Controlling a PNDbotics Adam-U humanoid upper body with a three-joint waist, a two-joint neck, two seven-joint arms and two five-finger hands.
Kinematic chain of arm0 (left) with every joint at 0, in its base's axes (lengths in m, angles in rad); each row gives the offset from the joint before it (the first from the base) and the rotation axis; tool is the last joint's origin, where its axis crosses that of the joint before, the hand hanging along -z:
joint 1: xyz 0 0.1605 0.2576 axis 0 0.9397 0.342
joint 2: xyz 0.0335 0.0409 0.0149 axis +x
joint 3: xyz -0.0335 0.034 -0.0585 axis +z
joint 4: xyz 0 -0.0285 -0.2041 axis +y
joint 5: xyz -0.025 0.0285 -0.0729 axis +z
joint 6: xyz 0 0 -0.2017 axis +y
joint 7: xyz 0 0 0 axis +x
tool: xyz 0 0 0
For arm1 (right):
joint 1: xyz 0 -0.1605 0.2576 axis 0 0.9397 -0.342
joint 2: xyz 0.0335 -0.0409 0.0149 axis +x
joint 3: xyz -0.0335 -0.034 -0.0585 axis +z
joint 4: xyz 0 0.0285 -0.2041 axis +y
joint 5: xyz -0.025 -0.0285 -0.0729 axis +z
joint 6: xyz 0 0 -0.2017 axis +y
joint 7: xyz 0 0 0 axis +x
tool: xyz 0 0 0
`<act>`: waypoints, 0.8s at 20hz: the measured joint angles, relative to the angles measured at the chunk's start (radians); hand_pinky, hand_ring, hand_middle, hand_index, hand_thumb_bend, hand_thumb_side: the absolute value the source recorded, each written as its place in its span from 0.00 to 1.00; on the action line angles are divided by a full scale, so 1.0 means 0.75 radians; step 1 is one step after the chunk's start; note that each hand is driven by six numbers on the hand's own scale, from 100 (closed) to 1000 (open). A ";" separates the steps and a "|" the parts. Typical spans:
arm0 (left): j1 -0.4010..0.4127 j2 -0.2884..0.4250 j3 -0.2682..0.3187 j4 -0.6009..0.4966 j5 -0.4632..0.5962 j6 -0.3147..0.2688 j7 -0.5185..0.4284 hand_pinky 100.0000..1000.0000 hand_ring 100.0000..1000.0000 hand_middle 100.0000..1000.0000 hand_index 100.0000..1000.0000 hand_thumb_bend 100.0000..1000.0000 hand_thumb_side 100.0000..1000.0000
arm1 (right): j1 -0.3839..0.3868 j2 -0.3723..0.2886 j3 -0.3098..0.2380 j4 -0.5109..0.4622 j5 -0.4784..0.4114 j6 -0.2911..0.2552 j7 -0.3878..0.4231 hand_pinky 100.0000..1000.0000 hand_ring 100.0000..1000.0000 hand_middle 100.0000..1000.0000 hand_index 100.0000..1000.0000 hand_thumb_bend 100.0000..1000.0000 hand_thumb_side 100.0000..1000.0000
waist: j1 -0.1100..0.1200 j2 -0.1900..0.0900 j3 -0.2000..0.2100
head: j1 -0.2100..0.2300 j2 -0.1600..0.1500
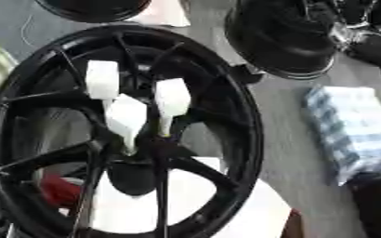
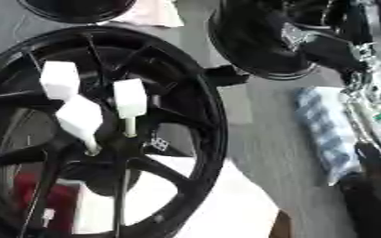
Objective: Pull the pin out of the wheel hub.
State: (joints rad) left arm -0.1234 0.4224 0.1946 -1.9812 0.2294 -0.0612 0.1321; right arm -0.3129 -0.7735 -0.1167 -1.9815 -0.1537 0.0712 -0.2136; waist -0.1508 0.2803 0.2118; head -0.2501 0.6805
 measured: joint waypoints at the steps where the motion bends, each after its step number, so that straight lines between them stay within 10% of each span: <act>1: 0.000 0.000 0.000 0.000 0.000 0.000 -0.001 0.87 0.53 0.45 0.69 0.00 0.73 | -0.013 -0.028 0.009 0.000 0.015 -0.003 0.022 0.67 0.64 0.51 0.64 0.55 0.00 | 0.000 -0.001 0.000 | 0.000 0.004; 16: -0.001 0.002 -0.016 0.000 0.007 0.003 -0.017 0.87 0.53 0.45 0.69 0.00 0.73 | -0.145 -0.349 0.189 -0.003 0.194 -0.211 0.325 0.74 0.71 0.61 0.69 0.53 0.06 | -0.008 -0.005 0.018 | -0.011 0.006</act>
State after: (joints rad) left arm -0.1238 0.4239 0.1824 -1.9812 0.2349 -0.0592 0.1191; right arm -0.4219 -1.0349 0.0248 -1.9835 -0.0080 -0.0868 0.0303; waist -0.1567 0.2762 0.2252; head -0.2587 0.6849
